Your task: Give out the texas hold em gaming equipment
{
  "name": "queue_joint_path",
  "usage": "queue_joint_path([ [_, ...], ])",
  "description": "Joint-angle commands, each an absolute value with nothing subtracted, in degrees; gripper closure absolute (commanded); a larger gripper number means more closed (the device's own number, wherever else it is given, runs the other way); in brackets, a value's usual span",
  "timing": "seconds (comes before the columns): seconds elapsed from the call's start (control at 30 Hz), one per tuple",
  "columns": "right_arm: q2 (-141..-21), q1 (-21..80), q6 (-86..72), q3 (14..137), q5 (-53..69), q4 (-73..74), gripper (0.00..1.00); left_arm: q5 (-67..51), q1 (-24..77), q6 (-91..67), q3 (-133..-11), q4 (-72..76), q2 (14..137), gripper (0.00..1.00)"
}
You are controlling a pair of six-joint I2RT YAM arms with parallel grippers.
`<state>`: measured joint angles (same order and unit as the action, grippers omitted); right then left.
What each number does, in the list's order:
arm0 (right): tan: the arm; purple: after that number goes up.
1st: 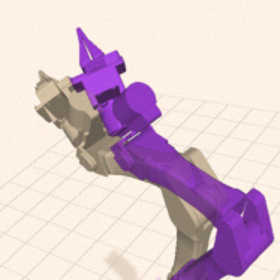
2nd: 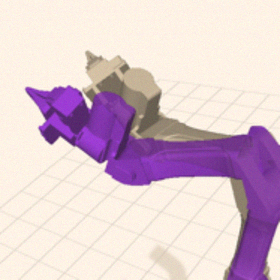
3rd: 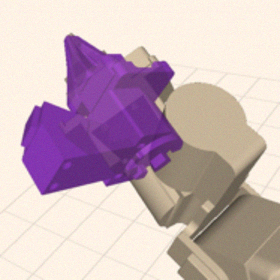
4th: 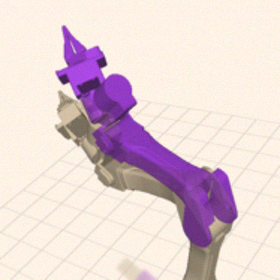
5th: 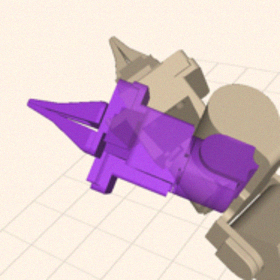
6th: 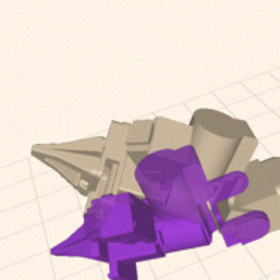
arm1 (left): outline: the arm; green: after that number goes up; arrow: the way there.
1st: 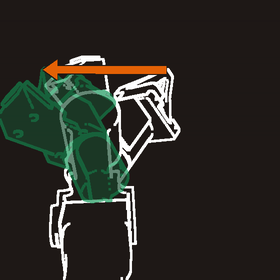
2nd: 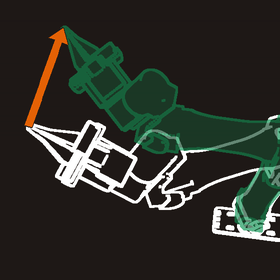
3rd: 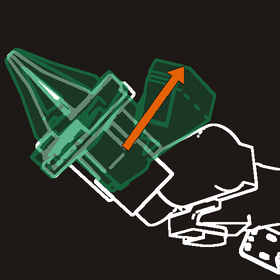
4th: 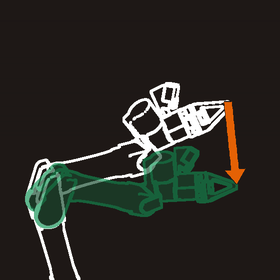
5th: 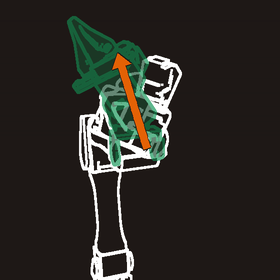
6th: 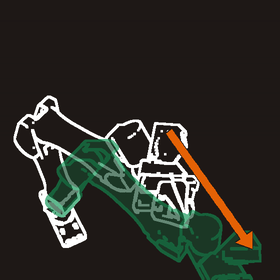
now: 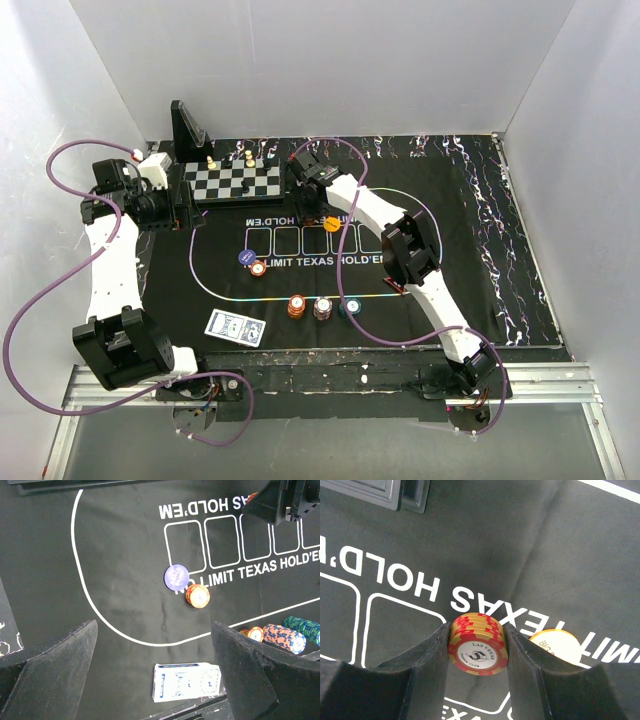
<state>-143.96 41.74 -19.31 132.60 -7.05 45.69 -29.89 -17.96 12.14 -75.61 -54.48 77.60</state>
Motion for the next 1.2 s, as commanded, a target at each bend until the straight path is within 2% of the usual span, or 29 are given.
queue_joint_path([
  [0.0, -144.9, 41.3, -20.4, 135.3, -7.3, 45.8, 0.64, -32.3, -18.4, 12.0, -78.0, -55.3, 77.2, 0.02],
  [0.07, -145.4, 41.3, -20.5, 135.2, -7.3, 46.2, 0.57, -32.4, -18.3, 12.0, -77.9, -55.3, 77.0, 0.02],
  [0.2, -145.5, 41.3, -20.5, 135.1, -8.1, 46.8, 0.52, -32.3, -18.4, 12.0, -77.1, -55.4, 76.3, 0.02],
  [0.33, -145.1, 41.3, -20.3, 135.5, -8.5, 47.5, 0.29, -32.0, -18.3, 12.1, -76.6, -55.5, 75.5, 0.02],
  [0.43, -143.6, 41.3, -20.0, 135.4, -8.6, 47.5, 0.19, -32.0, -18.4, 12.0, -76.9, -55.7, 75.2, 0.02],
  [0.7, -132.5, 42.4, -19.4, 131.6, -8.9, 46.9, 0.14, -31.4, -18.3, 11.1, -77.3, -56.2, 73.8, 0.02],
  [0.93, -115.2, 51.7, -18.6, 110.9, -9.1, 43.0, 0.13, -30.9, -18.3, 10.7, -75.9, -56.1, 72.2, 0.02],
  [1.03, -112.0, 57.5, -18.8, 101.7, -7.6, 41.9, 0.12, -30.8, -18.4, 10.5, -75.1, -56.1, 71.8, 0.02],
  [1.17, -111.3, 62.8, -20.9, 96.0, -6.9, 42.5, 0.10, -30.5, -18.3, 10.6, -74.2, -55.9, 70.8, 0.02],
])
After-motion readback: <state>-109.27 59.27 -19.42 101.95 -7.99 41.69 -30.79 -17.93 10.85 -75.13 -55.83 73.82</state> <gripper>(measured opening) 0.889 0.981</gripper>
